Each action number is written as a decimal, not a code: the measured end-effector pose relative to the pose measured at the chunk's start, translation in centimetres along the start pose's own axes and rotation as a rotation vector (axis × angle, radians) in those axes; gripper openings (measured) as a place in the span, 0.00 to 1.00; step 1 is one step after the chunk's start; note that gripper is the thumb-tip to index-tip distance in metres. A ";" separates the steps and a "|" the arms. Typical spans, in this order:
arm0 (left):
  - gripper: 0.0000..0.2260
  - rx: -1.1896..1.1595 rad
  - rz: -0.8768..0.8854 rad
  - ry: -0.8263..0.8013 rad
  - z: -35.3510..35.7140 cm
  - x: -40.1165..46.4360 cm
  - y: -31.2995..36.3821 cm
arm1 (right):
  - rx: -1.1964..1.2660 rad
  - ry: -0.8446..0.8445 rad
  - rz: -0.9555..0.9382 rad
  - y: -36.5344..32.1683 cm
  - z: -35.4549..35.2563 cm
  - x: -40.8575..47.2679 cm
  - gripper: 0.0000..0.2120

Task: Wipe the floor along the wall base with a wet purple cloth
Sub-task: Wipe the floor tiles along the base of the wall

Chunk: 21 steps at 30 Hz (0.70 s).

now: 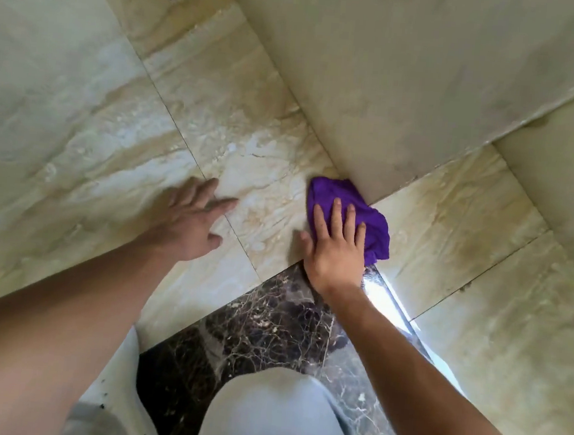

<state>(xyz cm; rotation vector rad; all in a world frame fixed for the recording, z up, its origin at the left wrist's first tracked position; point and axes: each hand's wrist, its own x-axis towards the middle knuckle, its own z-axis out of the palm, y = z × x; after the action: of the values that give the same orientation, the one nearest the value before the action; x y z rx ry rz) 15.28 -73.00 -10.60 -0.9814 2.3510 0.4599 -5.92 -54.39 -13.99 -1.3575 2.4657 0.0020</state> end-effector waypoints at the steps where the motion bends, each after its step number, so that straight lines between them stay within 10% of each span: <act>1: 0.37 0.004 0.000 -0.009 -0.1 0.0 -0.1 | 0.015 -0.013 0.045 -0.9 -0.1 0.5 0.30; 21: 0.41 0.030 0.104 0.208 -3.3 4.9 -5.3 | -0.179 0.055 -0.243 1.5 -1.3 3.7 0.26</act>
<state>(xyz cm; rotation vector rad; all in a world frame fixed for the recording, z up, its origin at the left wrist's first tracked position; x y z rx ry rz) 15.13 -80.88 -11.39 -0.9356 2.5966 0.3768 -9.35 -56.76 -14.05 -1.7474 2.3752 0.1329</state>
